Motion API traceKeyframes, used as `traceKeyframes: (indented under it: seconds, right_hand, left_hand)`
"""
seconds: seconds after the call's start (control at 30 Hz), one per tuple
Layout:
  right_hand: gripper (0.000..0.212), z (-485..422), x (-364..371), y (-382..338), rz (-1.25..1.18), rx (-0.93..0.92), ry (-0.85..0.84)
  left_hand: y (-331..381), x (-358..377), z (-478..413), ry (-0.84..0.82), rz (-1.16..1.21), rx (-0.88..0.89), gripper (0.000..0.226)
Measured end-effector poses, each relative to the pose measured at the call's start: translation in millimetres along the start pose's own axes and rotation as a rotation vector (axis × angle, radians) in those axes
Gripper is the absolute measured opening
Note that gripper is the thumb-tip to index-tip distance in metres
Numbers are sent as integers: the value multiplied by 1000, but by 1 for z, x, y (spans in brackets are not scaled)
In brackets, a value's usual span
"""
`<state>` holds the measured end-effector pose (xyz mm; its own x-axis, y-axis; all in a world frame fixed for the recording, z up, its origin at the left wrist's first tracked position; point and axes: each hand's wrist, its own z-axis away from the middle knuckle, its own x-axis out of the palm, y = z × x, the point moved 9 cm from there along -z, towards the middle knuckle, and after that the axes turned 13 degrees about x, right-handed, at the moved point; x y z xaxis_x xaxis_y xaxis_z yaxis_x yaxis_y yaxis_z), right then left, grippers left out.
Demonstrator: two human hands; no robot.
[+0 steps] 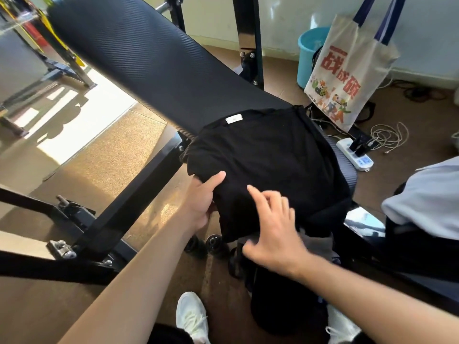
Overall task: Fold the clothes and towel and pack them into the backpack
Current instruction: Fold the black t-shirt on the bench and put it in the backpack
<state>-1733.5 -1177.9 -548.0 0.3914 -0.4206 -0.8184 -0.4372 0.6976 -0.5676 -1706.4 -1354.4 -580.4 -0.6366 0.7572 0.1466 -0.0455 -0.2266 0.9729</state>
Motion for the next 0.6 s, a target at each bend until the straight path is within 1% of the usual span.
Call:
traceKeyframes:
  seconds: [0.07, 0.13, 0.17, 0.23, 0.27, 0.37, 0.47, 0.53, 0.6]
  right_hand:
    - [120, 20, 18, -4, 21, 42, -34]
    - [124, 21, 23, -3, -23, 134, 41]
    - [121, 16, 21, -3, -61, 174, 107]
    - [107, 6, 10, -3, -136, 199, 247]
    - [99, 3, 4, -2, -172, 187, 292]
    - [71, -5, -13, 9, -322, 137, 319]
    - [52, -9, -36, 22, -445, 114, 340]
    - [42, -10, -53, 35, -464, 138, 384]
    - [31, -13, -68, 54, -504, 201, 405]
  left_hand:
    - [3, 6, 3, 33, 22, -14, 56]
    - [6, 12, 5, 72, 66, -25, 46]
    - [7, 15, 6, 92, 87, -34, 43]
    - [12, 21, 8, 132, 115, -42, 41]
    - [15, 25, 10, 144, 117, -41, 43]
    - [24, 33, 11, 192, 145, -19, 42]
    - [29, 28, 8, 328, 154, 16, 35]
    - [36, 24, 4, 418, 117, 59, 33]
    - [46, 27, -3, 466, 39, 127, 29]
